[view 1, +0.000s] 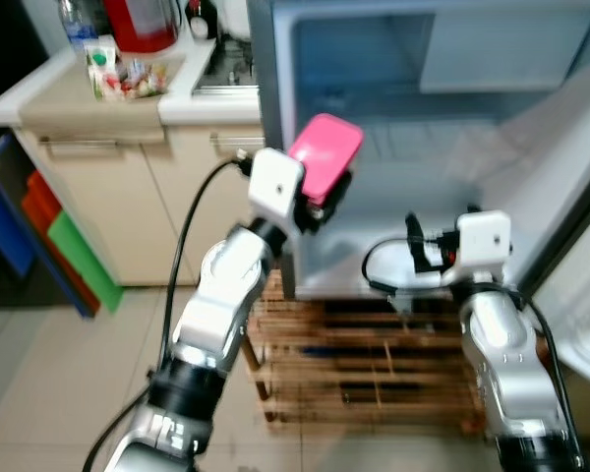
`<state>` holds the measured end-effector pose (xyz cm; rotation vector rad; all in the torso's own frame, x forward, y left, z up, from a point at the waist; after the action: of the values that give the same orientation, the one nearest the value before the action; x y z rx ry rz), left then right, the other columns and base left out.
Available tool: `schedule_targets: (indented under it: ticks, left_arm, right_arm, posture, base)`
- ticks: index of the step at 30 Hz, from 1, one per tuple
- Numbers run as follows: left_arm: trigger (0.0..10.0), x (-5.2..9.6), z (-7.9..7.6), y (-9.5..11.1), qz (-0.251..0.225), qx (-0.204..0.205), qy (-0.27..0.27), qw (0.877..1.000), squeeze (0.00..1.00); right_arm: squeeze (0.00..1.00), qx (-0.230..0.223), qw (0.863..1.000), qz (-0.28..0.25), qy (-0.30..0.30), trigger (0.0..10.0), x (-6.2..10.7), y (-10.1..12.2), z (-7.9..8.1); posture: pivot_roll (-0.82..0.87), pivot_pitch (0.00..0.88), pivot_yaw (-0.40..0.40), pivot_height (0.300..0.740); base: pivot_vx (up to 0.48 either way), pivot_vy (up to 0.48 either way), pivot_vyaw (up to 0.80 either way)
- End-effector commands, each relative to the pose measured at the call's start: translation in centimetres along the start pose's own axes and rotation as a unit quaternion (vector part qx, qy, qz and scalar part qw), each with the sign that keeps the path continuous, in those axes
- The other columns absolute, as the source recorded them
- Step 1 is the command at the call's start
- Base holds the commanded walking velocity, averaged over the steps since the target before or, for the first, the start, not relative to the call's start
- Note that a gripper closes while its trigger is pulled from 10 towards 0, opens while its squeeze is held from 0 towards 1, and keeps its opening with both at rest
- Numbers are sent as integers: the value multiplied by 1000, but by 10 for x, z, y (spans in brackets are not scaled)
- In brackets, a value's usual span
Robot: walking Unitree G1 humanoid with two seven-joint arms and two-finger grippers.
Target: Restocking fridge
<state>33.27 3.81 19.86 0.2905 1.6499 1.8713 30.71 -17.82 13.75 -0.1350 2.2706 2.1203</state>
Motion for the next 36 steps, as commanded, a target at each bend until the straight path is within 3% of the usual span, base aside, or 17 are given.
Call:
schedule_targets:
  ticks: [1, 9, 17, 20, 28, 36]
  left_arm:
    - [10000, 3, 16, -13, 38, 0, 36, 999, 0]
    - [10000, 1, 13, -11, 31, 10, 24, 999, 0]
    - [10000, -2, 7, -12, 35, 23, 14, 999, 0]
    - [10000, -3, 11, -13, 39, 26, 32, 998, 0]
    - [10000, -8, 44, -30, 92, 61, 125, 986, 0]
    - [10000, -25, 55, -34, 101, 63, 131, 984, 0]
  right_arm:
    - [0, 7, 1000, -5, -7, 10000, 1, 2, -6]
    - [0, 8, 1000, -3, -10, 10000, 2, 0, -6]
    - [0, 7, 1000, -2, -10, 10000, 4, -2, -5]
    - [0, 7, 1000, -1, -10, 10000, 5, -2, -5]
    - [0, 9, 1000, 2, -10, 10000, 9, -3, -6]
    - [0, 14, 1000, 4, -7, 10000, 10, -3, -6]
  posture:
    - [-162, 0, 64, 740]
    - [-163, 0, 69, 740]
    - [-167, 0, 75, 740]
    - [-168, 0, 77, 740]
    - [-180, 0, 71, 740]
    - [-192, 0, 66, 740]
  base:
    - [0, 0, 0]
    - [0, 0, 0]
    - [321, -353, 0]
    - [379, -292, 0]
    - [0, 0, 0]
    - [0, 0, 0]
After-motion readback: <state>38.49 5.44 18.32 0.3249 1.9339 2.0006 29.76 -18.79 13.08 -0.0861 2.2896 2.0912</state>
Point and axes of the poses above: a point about 5 cm out from each wrist's last joint towards the gripper, its own x axis pointing back from the gripper into the wrist, its own y axis along the axis of the wrist's last joint, z = x × y, the point moved 2 cm from there along -x, pointing out of the wrist towards the gripper, and after that the axes turned 6 degrees about -x, right-handed, at the moved point
